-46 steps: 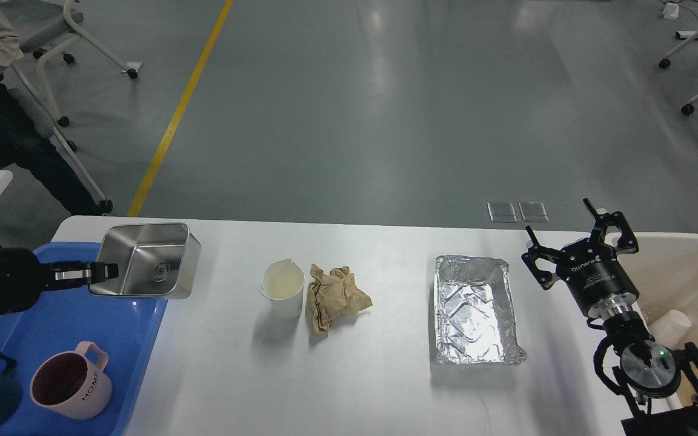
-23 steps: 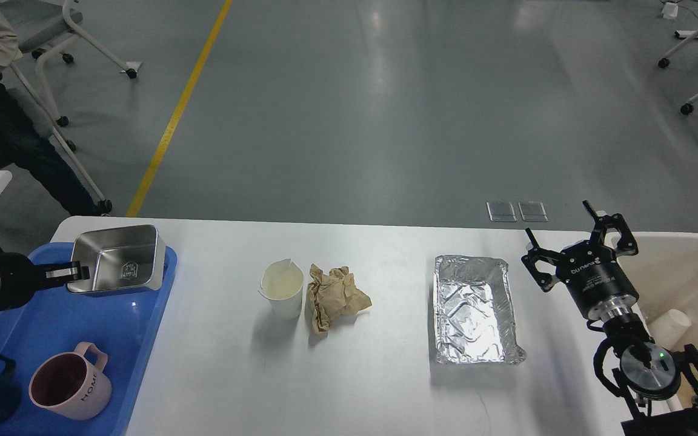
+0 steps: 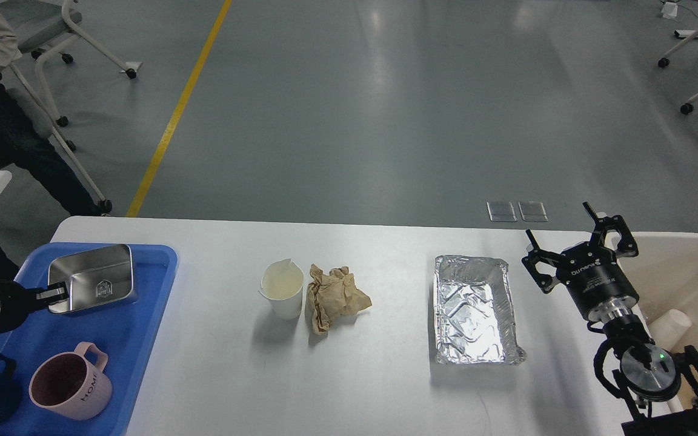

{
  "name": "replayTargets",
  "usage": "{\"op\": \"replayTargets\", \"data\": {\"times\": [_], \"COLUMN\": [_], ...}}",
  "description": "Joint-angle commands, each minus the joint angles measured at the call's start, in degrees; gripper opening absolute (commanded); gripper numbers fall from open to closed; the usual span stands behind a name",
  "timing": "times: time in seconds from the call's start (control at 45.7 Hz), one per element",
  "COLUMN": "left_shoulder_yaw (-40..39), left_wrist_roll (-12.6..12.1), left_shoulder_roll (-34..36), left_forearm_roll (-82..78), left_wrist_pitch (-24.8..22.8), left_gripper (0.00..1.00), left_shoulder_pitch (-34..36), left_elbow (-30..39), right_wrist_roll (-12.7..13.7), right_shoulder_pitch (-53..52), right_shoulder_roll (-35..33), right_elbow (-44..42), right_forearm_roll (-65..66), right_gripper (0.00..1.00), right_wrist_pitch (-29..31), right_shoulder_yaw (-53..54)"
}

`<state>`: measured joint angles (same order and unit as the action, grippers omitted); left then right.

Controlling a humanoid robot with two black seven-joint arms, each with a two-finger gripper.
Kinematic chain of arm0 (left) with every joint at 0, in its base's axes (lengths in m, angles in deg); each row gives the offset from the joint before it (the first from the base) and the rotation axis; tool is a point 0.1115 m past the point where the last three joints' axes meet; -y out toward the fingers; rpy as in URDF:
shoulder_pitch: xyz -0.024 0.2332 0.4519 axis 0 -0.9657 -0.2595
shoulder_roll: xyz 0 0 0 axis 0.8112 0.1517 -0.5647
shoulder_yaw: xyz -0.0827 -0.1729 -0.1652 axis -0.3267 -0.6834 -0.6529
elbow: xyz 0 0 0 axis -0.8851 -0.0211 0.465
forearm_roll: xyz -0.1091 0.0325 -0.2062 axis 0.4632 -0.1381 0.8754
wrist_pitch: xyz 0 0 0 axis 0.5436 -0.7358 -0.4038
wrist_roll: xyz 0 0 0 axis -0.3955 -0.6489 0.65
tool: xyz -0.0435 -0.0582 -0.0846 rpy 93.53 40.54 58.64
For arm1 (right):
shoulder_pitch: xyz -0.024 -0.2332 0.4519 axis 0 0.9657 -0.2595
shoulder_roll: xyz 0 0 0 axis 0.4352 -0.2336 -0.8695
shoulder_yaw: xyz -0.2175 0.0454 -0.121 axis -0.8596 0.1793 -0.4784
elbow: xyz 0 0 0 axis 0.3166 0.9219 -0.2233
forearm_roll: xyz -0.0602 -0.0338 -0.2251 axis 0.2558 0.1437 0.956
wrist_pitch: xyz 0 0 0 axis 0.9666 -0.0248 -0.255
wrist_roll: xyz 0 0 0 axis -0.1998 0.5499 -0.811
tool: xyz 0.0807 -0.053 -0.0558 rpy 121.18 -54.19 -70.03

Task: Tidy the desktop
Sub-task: 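Lift the steel tray with the left gripper and set it in the blue tray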

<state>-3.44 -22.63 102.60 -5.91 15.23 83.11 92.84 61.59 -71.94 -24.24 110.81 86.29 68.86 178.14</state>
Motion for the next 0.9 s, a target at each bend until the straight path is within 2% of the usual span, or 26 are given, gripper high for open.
{"op": "replayTargets", "data": {"times": [0.0,0.372,0.504,0.547,0.635,0.81,0.876], "left_shoulder_yaw": [0.1,0.3,0.2,0.2,0.0,-0.3,-0.8], "left_wrist_roll": [0.0,0.0,-0.1,-0.4,-0.7,0.4,0.4], "left_shoulder_roll": [-2.1,-6.0,-7.7,-8.0,-8.1,-7.8,-7.5], "left_forearm_roll": [1.1,1.1,1.1,1.1,1.2,2.2,3.9], "left_wrist_pitch": [0.1,0.2,0.1,0.2,0.2,0.1,-0.3], "left_gripper": [0.04,0.06,0.1,0.17,0.46,0.77,0.83], "left_shoulder_pitch": [-0.7,-2.0,-3.0,-3.0,-2.9,-2.1,-1.9], "left_elbow": [-3.8,-8.2,-10.5,-10.8,-11.0,-10.8,-10.7], "right_wrist_roll": [0.0,0.0,0.0,0.0,0.0,0.0,0.0], "right_shoulder_pitch": [-0.1,0.2,0.3,0.3,0.3,0.1,0.1], "right_shoulder_roll": [0.1,0.0,0.0,0.0,0.0,0.0,0.0], "right_elbow": [0.1,0.0,0.0,0.0,0.0,0.0,0.0], "right_forearm_roll": [0.0,0.0,0.0,0.0,0.0,0.0,0.0], "right_gripper": [1.0,1.0,1.0,1.0,1.0,1.0,1.0], "right_wrist_pitch": [0.0,0.1,0.1,0.1,0.1,0.1,0.1], "right_shoulder_yaw": [0.0,0.1,0.1,0.1,0.2,0.1,0.1]}}
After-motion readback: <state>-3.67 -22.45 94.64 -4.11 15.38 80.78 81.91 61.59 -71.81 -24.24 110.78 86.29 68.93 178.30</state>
